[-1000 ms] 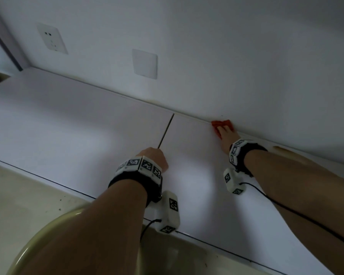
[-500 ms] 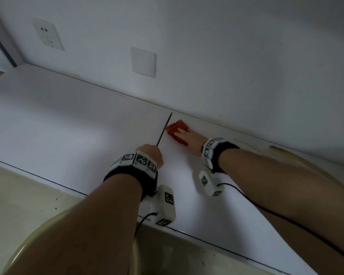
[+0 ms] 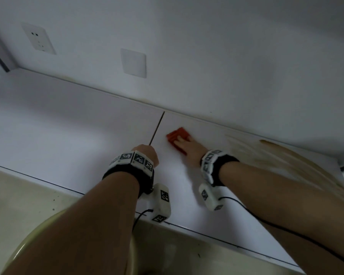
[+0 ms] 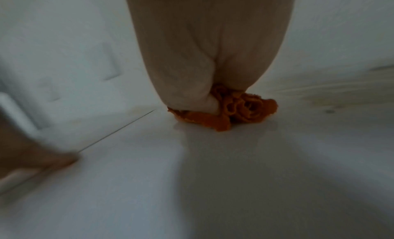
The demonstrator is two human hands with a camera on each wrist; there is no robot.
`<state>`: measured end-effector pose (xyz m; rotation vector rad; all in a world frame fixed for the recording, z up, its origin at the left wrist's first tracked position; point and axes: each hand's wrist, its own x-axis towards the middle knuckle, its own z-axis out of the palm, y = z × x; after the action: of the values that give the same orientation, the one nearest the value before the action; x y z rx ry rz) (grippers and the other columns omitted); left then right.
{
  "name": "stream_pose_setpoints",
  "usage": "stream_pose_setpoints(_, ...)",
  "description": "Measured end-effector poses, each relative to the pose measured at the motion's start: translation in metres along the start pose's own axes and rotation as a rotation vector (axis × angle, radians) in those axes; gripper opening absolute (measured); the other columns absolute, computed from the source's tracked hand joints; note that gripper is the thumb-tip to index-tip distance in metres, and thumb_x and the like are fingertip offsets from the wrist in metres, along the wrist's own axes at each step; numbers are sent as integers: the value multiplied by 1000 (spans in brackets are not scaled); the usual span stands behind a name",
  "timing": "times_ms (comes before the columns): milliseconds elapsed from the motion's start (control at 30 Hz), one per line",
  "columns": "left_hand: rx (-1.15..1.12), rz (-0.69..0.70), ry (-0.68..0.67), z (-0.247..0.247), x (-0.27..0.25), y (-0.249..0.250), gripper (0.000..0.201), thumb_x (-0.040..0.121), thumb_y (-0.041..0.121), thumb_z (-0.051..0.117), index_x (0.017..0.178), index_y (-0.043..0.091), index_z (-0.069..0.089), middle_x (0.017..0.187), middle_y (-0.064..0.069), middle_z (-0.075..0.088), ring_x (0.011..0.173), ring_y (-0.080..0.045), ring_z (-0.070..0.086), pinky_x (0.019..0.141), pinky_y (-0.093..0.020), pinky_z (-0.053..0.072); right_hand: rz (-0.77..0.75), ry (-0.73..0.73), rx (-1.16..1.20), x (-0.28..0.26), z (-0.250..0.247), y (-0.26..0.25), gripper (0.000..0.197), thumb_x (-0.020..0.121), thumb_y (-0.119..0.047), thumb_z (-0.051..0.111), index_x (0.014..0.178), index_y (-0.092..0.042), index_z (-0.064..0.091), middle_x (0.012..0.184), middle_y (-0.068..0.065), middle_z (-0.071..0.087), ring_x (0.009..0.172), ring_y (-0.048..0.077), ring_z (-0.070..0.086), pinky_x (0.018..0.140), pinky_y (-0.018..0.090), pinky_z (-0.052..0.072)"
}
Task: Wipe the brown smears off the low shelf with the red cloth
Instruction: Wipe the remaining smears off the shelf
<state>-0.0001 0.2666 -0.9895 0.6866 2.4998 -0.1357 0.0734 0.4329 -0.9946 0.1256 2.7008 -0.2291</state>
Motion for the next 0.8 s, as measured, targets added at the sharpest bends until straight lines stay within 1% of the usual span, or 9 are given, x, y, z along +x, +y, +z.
stream_pose_setpoints(100, 35, -13, -8, 1, -4, 5, 38, 91, 17, 42, 126, 15, 59, 133, -5, 56, 122, -23, 54, 98, -30, 44, -107, -12, 27, 0, 12, -22, 66, 93, -6, 44, 151, -17, 14, 160, 5, 6, 147, 31, 4, 121, 34, 4)
stream_pose_setpoints(200, 43, 3, 7, 5, -5, 5, 38, 91, 16, 43, 126, 14, 59, 133, -6, 56, 122, -23, 54, 97, -29, 44, -130, -1, 36, -14, 15, -4, 64, 94, -3, 42, 151, -15, 14, 159, 6, 6, 148, 28, 3, 120, 32, -1)
stream_pose_setpoints(267, 47, 18, 17, 7, -6, 5, 37, 91, 14, 44, 124, 12, 60, 132, -7, 57, 122, -25, 54, 97, -31, 45, -61, 35, 79, -29, 15, 20, 64, 94, -3, 43, 151, -13, 14, 159, 4, 6, 148, 24, 3, 116, 25, -3)
stream_pose_setpoints(300, 49, 21, 15, 8, -6, 5, 36, 91, 14, 44, 124, 11, 60, 132, -7, 57, 122, -26, 54, 98, -31, 45, -8, 64, 116, -37, 16, 35, 65, 93, -4, 45, 150, -13, 15, 158, 3, 7, 148, 22, 4, 116, 24, -1)
stream_pose_setpoints(400, 43, 37, 10, 9, -6, 4, 36, 92, 15, 44, 125, 10, 59, 133, -8, 56, 122, -27, 54, 99, -33, 44, 111, 118, 160, -60, 16, 76, 65, 92, -3, 47, 149, -9, 16, 156, 0, 3, 147, 19, 2, 119, 29, 3)
stream_pose_setpoints(500, 51, 29, 12, 7, -6, 5, 35, 92, 18, 45, 122, 10, 60, 131, -8, 57, 120, -26, 55, 96, -32, 45, 289, 41, 123, -64, 13, 85, 60, 98, -5, 35, 151, -13, 10, 160, 6, 1, 148, 28, 6, 119, 32, 7)
stream_pose_setpoints(533, 59, 31, 13, 7, -6, 6, 34, 92, 18, 45, 120, 9, 61, 129, -9, 58, 118, -27, 56, 94, -31, 45, 295, 29, 118, -61, 12, 80, 59, 99, -8, 34, 151, -14, 8, 160, 8, 0, 147, 29, 5, 118, 31, 6)
stream_pose_setpoints(667, 96, 11, 10, 6, -7, 10, 34, 91, 16, 43, 118, 7, 62, 126, -10, 60, 116, -28, 58, 92, -31, 46, 142, 20, 140, -39, 10, 39, 63, 97, -11, 40, 151, -16, 7, 160, 7, -1, 147, 30, 1, 118, 29, 2)
stream_pose_setpoints(800, 92, -17, 16, 7, -11, 13, 37, 93, 16, 40, 123, 8, 58, 129, -10, 58, 118, -27, 55, 93, -31, 45, -58, 11, 139, -25, 21, -8, 68, 92, -6, 47, 151, -19, 17, 160, 3, 6, 148, 27, 4, 121, 32, 6)
